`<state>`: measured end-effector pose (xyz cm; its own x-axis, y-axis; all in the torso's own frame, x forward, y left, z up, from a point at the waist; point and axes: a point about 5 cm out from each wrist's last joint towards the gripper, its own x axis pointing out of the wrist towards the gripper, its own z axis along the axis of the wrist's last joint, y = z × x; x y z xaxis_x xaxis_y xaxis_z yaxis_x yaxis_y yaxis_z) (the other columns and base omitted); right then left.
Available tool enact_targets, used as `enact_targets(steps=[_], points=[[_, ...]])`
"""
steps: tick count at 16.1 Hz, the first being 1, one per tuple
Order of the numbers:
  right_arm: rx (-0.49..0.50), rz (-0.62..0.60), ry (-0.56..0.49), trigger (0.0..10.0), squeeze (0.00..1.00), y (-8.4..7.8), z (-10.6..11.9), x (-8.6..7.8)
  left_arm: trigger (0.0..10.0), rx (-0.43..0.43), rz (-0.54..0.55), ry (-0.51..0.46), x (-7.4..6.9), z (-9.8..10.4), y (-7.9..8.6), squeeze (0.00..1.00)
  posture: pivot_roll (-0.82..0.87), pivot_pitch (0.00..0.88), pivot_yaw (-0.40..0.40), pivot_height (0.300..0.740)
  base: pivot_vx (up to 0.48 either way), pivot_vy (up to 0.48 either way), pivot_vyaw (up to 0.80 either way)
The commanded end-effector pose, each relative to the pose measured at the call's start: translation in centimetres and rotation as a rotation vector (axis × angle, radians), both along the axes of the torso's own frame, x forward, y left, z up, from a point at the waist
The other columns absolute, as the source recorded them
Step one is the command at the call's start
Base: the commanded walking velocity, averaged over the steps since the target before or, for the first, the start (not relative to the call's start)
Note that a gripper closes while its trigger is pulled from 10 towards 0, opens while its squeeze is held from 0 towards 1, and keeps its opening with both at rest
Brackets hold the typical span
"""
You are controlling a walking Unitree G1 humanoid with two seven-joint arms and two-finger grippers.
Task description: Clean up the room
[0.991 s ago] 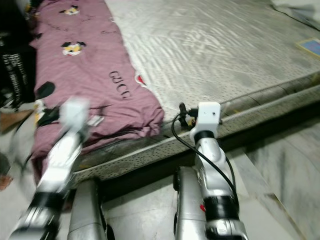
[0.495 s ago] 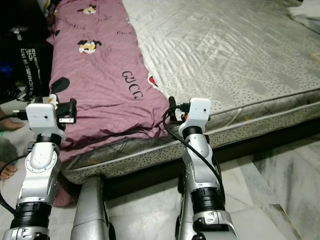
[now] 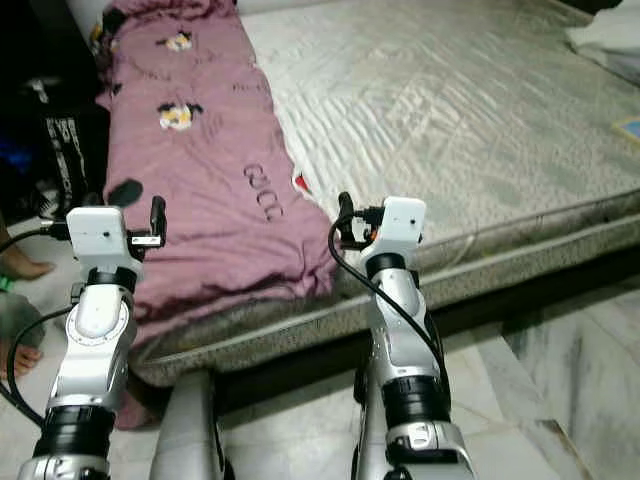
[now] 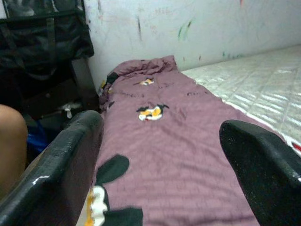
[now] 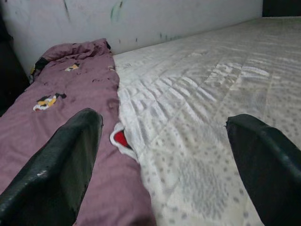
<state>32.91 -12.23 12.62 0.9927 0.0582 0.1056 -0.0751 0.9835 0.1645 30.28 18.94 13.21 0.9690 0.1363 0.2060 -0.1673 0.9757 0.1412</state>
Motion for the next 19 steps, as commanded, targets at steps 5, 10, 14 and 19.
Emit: enact_targets(steps=[5, 10, 14, 19], points=[[-0.005, -0.011, -0.016, 10.0, 0.0, -0.2, 0.5, 0.3, 10.0, 0.034, 0.03, 0.105, 0.8, -1.0, -0.7, 0.0, 0.06, 0.0, 0.049, 0.651, 0.0, 0.0, 0.0], [-0.022, -0.022, -0.012, 10.0, 0.0, -0.5, 0.3, 0.1, 10.0, 0.036, 0.012, 0.11, 1.1, -0.9, -1.3, 0.0, 0.05, 0.0, 0.047, 0.706, 0.0, 0.0, 0.0], [-0.032, -0.03, -0.007, 10.0, 0.0, -0.8, 0.1, 0.0, 10.0, 0.03, -0.006, 0.119, 1.1, -1.0, -1.6, 0.0, 0.05, 0.0, 0.047, 0.74, 0.0, 0.0, 0.0], [-0.062, -0.07, 0.027, 10.0, 0.0, -1.2, -0.8, -0.5, 10.0, 0.029, -0.022, 0.124, 1.0, -1.1, -1.6, 0.0, 0.05, 0.0, 0.054, 0.74, 0.0, 0.0, 0.0]])
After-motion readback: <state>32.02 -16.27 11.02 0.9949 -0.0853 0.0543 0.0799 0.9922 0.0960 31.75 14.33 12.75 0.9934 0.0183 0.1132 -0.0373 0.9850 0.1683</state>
